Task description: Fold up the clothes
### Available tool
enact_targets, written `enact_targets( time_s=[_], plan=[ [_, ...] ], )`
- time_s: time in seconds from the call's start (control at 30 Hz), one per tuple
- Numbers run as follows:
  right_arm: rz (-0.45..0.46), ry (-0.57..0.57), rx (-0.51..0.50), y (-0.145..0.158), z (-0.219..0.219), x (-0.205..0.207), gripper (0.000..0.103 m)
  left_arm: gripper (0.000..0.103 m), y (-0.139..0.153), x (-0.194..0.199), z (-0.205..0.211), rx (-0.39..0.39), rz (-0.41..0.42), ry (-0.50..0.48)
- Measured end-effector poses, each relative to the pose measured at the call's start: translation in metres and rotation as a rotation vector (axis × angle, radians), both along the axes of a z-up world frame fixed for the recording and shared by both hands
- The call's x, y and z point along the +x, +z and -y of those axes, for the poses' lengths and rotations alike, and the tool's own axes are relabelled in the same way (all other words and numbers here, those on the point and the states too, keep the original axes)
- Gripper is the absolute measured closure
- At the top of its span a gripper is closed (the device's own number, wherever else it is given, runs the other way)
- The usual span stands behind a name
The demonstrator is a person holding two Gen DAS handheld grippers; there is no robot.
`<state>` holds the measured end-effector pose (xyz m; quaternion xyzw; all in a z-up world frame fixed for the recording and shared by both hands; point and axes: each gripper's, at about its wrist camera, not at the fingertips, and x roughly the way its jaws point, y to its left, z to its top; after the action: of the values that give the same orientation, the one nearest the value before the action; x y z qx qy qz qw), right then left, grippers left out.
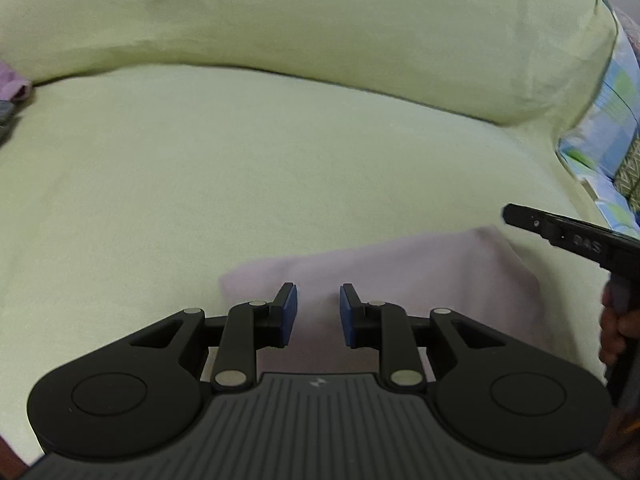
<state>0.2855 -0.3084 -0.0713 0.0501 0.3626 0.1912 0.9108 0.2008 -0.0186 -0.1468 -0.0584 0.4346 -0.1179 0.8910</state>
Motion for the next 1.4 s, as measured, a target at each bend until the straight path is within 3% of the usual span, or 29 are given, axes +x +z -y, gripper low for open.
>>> enact_targets(
  time_s=[0.03, 0.13, 0.2, 0.27, 0.3, 0.4, 0.43, 0.47, 0.53, 0.6, 0.67, 0.73, 0.83, 1.0, 1.2, 1.4],
  plan=[
    [-0.009, 0.119, -0.025, -0.008, -0.025, -0.010, 0.103, 0.075, -0.002, 0.002, 0.003, 0.007, 0.006, -0.005],
    [-0.024, 0.191, -0.037, -0.028, -0.050, -0.016, 0.103, 0.075, -0.007, 0.011, 0.003, 0.050, 0.023, 0.000],
    [-0.023, 0.162, -0.050, -0.040, -0.056, -0.011, 0.103, 0.075, -0.012, 0.017, -0.002, 0.070, 0.027, 0.015],
    [-0.020, 0.108, -0.062, -0.047, -0.055, -0.004, 0.103, 0.092, -0.017, 0.023, -0.016, 0.037, 0.027, 0.028],
    [-0.017, 0.068, -0.067, -0.049, -0.051, 0.001, 0.103, 0.095, -0.017, 0.024, -0.018, 0.034, 0.025, 0.032],
    [-0.011, 0.000, -0.072, -0.048, -0.041, 0.007, 0.103, 0.096, -0.015, 0.029, -0.027, 0.039, 0.033, 0.060],
    [-0.010, -0.014, -0.073, -0.046, -0.038, 0.007, 0.103, 0.095, -0.012, 0.028, -0.030, 0.049, 0.036, 0.096],
    [-0.008, -0.028, -0.073, -0.045, -0.035, 0.008, 0.103, 0.087, -0.009, 0.027, -0.034, 0.059, 0.039, 0.132],
    [-0.001, 0.005, -0.021, -0.036, -0.031, -0.008, 0.101, 0.080, 0.000, 0.015, -0.037, 0.071, 0.054, 0.155],
    [-0.008, 0.043, 0.004, -0.037, -0.037, -0.024, 0.099, 0.077, 0.004, 0.004, -0.024, 0.068, 0.056, 0.100],
    [-0.026, 0.042, -0.033, -0.043, -0.040, -0.036, 0.097, 0.069, 0.003, -0.008, -0.005, 0.095, 0.051, 0.045],
    [-0.044, 0.039, -0.072, -0.049, -0.043, -0.047, 0.101, 0.062, -0.004, -0.011, 0.005, 0.126, 0.034, 0.045],
    [-0.069, -0.049, -0.137, -0.051, -0.038, -0.056, 0.103, 0.060, -0.011, -0.014, 0.012, 0.151, -0.001, 0.094],
    [-0.097, -0.192, -0.199, -0.021, -0.029, -0.076, 0.095, 0.061, 0.020, -0.022, 0.007, 0.154, -0.043, 0.234],
    [-0.118, -0.202, -0.185, 0.013, -0.047, -0.114, 0.095, 0.060, 0.069, -0.072, 0.018, 0.120, -0.045, 0.303],
    [-0.116, -0.180, -0.161, 0.035, -0.042, -0.163, 0.095, 0.058, 0.092, -0.104, 0.021, 0.112, -0.046, 0.307]
  ],
)
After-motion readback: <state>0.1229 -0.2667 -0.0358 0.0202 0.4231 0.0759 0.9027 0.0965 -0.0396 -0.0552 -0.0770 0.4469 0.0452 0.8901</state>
